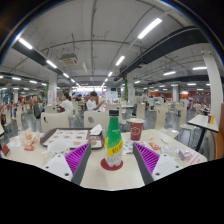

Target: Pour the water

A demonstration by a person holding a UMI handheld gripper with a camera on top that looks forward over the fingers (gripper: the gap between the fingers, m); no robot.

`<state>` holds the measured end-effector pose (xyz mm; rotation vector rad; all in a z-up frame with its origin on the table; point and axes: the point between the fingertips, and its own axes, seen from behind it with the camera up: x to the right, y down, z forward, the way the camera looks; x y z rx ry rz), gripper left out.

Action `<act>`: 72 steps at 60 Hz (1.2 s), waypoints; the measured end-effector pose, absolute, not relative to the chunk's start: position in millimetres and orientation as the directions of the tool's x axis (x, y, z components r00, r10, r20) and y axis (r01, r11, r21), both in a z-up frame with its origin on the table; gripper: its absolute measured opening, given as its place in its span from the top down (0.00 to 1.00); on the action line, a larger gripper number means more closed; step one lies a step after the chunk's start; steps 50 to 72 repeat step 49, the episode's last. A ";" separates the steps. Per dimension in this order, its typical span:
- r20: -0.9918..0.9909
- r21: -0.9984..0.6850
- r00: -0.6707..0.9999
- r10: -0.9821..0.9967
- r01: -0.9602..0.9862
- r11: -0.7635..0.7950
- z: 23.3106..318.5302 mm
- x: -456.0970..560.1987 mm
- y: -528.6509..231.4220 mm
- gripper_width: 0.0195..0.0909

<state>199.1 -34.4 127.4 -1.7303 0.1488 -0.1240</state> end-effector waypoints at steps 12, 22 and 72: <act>0.047 -0.985 0.986 -0.160 0.019 -0.169 131.4 147.5 -142.3 0.08; 0.024 -0.984 0.992 -0.125 0.001 -0.179 123.9 110.5 -204.5 0.07; 0.044 -0.990 0.988 -0.151 0.023 -0.142 128.7 108.5 -254.9 0.07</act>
